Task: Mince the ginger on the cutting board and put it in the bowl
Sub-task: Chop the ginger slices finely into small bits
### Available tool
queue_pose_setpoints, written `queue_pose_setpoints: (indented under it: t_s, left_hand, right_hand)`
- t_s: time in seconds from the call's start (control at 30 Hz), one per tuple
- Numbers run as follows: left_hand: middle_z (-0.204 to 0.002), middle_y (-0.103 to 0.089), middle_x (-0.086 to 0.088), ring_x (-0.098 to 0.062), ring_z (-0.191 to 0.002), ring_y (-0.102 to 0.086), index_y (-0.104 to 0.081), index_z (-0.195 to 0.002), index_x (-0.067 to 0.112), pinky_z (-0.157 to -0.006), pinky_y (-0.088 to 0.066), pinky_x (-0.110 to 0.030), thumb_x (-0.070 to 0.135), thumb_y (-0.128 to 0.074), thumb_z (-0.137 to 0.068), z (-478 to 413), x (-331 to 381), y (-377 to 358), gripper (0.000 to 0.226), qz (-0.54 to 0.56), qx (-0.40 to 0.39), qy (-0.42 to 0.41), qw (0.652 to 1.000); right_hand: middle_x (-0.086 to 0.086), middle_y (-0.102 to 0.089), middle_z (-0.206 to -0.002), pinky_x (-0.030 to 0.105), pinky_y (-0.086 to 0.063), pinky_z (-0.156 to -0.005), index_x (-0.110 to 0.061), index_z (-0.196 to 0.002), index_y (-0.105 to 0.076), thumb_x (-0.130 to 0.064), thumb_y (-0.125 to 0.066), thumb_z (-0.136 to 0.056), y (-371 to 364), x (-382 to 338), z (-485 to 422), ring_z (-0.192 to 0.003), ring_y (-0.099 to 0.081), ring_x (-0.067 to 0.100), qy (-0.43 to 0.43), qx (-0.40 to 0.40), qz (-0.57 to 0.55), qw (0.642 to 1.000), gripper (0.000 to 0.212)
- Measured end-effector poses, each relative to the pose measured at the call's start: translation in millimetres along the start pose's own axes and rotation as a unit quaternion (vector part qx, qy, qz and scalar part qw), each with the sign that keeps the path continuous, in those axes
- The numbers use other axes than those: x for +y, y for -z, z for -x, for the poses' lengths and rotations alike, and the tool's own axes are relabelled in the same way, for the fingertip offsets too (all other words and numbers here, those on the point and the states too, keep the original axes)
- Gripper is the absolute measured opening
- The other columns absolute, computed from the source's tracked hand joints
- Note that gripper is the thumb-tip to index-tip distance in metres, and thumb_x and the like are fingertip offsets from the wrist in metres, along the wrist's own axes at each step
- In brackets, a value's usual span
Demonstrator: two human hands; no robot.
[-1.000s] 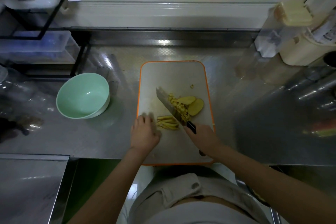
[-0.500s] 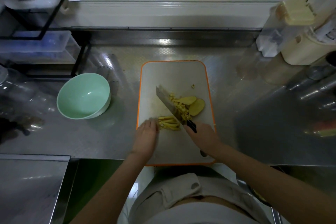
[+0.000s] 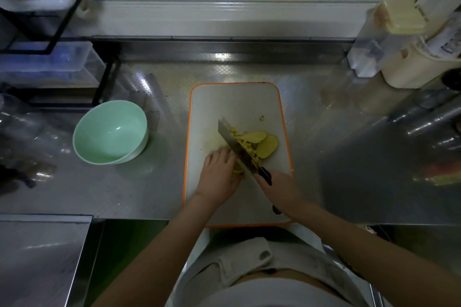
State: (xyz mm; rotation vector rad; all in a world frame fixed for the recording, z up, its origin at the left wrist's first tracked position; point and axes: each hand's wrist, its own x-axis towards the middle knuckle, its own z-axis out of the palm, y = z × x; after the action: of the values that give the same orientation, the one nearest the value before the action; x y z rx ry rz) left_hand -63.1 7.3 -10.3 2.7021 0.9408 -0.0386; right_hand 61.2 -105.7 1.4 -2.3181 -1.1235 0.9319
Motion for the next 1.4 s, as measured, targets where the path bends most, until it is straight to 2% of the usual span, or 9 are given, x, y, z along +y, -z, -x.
queue_pose_setpoints:
  t_s: [0.1,0.2,0.33,0.53,0.7,0.83,1.07,1.2,1.4]
  left_hand:
    - [-0.145,-0.032,-0.004,-0.021,-0.134,-0.027,-0.025,-0.144,0.017,-0.111,-0.016,-0.032,0.043,-0.038,-0.095,-1,-5,-7,0.057,-0.018,-0.034,0.033,0.999]
    - [-0.136,-0.038,-0.005,-0.023,-0.126,-0.034,-0.034,-0.138,0.017,-0.102,-0.024,-0.03,0.042,-0.036,-0.096,1,-5,-10,0.049,-0.011,-0.034,0.041,0.999]
    - [-0.126,-0.043,-0.004,-0.022,-0.118,-0.038,-0.042,-0.128,0.018,-0.096,-0.026,-0.029,0.044,-0.039,-0.094,5,-6,-14,0.043,0.002,-0.009,0.045,0.999]
    - [-0.133,-0.042,-0.003,-0.02,-0.124,-0.037,-0.037,-0.136,0.019,-0.102,-0.023,-0.03,0.039,-0.038,-0.097,12,-9,-17,0.045,0.094,0.02,0.069,0.993]
    - [-0.125,-0.047,-0.004,-0.021,-0.119,-0.041,-0.047,-0.128,0.018,-0.096,-0.027,-0.032,0.028,-0.047,-0.094,10,-13,-19,0.035,0.134,0.025,0.102,0.985]
    - [-0.129,-0.044,-0.005,-0.022,-0.119,-0.039,-0.04,-0.134,0.015,-0.096,-0.027,-0.031,0.029,-0.047,-0.094,10,-10,-20,0.043,0.141,0.026,0.124,0.982]
    - [-0.13,-0.044,-0.006,-0.023,-0.122,-0.038,-0.04,-0.135,0.015,-0.102,-0.028,-0.034,0.037,-0.056,-0.087,18,-12,-24,0.055,0.138,0.015,0.079,0.987]
    - [-0.12,-0.049,-0.007,-0.025,-0.114,-0.045,-0.048,-0.121,0.014,-0.095,-0.033,-0.032,0.028,-0.06,-0.085,18,-17,-24,0.041,0.121,0.018,0.071,0.99]
    - [-0.12,-0.049,-0.005,-0.023,-0.113,-0.043,-0.049,-0.117,0.016,-0.092,-0.031,-0.031,0.031,-0.058,-0.086,14,-17,-21,0.036,0.109,0.015,0.064,0.992]
  right_hand:
    - [-0.007,-0.04,-0.057,0.019,-0.028,-0.046,-0.027,-0.061,-0.035,-0.033,-0.048,-0.096,-3,4,-1,-0.051,-0.038,0.003,-0.013,-0.005,-0.003,1.0,0.039]
    - [-0.007,-0.041,-0.058,0.02,-0.029,-0.046,-0.026,-0.061,-0.036,-0.034,-0.048,-0.096,-4,5,-1,-0.051,-0.039,0.004,-0.021,-0.003,-0.012,1.0,0.038]
    - [-0.008,-0.042,-0.058,0.027,-0.027,-0.052,-0.026,-0.061,-0.036,-0.033,-0.047,-0.097,-5,4,4,-0.052,-0.04,0.004,-0.011,-0.007,-0.01,1.0,0.038]
    - [-0.004,-0.047,-0.061,0.03,-0.038,-0.059,-0.023,-0.064,-0.041,-0.039,-0.043,-0.097,-8,4,9,-0.063,-0.051,0.017,-0.016,-0.027,-0.005,0.999,0.037]
    - [-0.004,-0.044,-0.062,0.028,-0.033,-0.059,-0.022,-0.065,-0.039,-0.035,-0.043,-0.098,-8,-4,10,-0.067,-0.05,0.018,-0.006,-0.028,0.0,1.0,0.036]
    - [-0.001,-0.049,-0.068,0.026,-0.032,-0.058,-0.013,-0.078,-0.047,-0.034,-0.042,-0.099,-7,-12,11,-0.068,-0.05,0.017,0.0,-0.059,-0.013,0.998,0.03]
    - [-0.002,-0.049,-0.067,0.024,-0.027,-0.055,-0.015,-0.074,-0.048,-0.036,-0.044,-0.097,-4,-9,6,-0.067,-0.05,0.015,0.003,-0.017,-0.013,1.0,0.032]
    - [-0.009,-0.043,-0.06,0.025,-0.029,-0.055,-0.025,-0.063,-0.038,-0.036,-0.043,-0.097,-2,-3,6,-0.065,-0.05,0.015,-0.002,-0.028,0.009,1.0,0.037]
    - [0.006,-0.056,-0.076,0.026,-0.034,-0.058,-0.011,-0.083,-0.054,-0.037,-0.044,-0.097,-7,-6,8,-0.069,-0.052,0.017,-0.004,-0.039,0.006,0.999,0.031]
